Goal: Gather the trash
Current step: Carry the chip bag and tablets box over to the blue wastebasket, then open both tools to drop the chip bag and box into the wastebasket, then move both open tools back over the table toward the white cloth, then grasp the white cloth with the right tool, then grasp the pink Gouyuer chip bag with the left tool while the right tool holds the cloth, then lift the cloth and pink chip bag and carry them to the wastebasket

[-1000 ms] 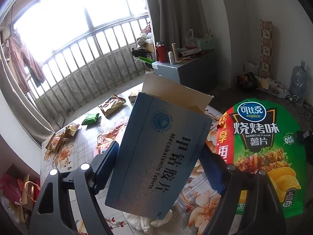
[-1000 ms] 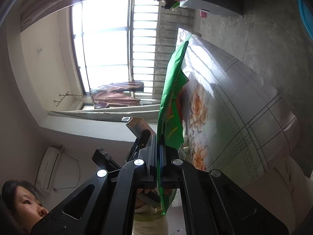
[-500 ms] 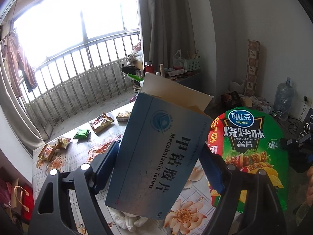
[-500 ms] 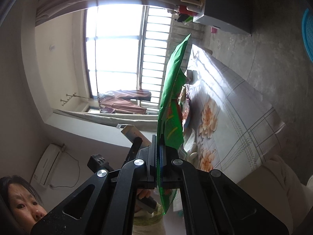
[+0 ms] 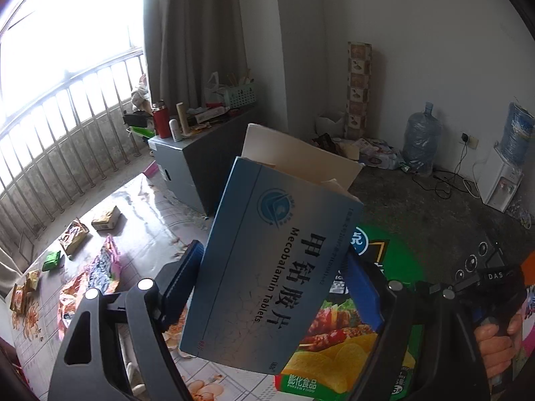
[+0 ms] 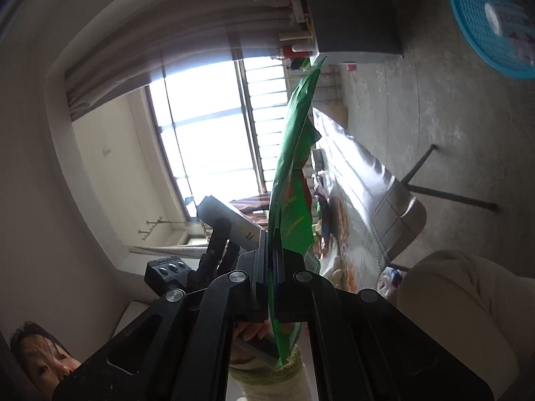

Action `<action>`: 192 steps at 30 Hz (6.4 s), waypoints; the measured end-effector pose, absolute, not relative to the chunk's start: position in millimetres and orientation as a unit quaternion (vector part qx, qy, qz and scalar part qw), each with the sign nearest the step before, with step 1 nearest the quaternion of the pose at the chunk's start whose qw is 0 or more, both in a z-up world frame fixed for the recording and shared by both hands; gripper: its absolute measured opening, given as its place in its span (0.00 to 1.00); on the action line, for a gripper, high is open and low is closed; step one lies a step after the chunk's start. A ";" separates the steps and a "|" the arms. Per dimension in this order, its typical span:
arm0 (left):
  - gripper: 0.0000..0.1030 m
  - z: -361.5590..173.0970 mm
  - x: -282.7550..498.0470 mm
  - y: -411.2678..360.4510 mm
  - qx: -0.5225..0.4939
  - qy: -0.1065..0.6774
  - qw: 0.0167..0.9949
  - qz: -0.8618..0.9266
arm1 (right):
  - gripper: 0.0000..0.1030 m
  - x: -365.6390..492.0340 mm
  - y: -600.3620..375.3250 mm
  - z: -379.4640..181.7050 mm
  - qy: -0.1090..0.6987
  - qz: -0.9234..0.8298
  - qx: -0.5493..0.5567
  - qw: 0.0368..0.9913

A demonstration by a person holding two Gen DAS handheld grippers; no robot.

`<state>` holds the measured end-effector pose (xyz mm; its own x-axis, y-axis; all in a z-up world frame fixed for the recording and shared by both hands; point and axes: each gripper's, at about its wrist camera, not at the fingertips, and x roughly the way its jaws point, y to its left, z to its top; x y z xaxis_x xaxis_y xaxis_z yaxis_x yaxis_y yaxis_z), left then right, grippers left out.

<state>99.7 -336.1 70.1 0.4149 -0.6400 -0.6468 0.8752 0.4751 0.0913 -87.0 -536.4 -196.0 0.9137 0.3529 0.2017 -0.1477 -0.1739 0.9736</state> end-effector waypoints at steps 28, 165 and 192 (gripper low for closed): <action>0.77 -111.8 59.8 -609.5 0.329 0.419 0.663 -0.526 | 0.53 -131.8 -639.7 -475.4 -0.143 -0.021 0.947 0.287; 0.74 -68.2 308.4 -190.9 0.402 0.264 0.848 -0.220 | 0.05 70.7 -384.1 -110.8 0.411 0.052 0.277 0.867; 0.03 -36.8 215.3 -134.3 0.231 0.348 0.867 -0.272 | 0.45 37.1 -398.4 -100.6 0.393 0.047 0.294 0.870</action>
<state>215.3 -134.3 -36.8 0.6105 -0.3100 -0.7288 0.6317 0.7457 0.2119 37.1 -398.4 -100.6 0.6872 0.3120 -0.6561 0.1493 0.8232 0.5478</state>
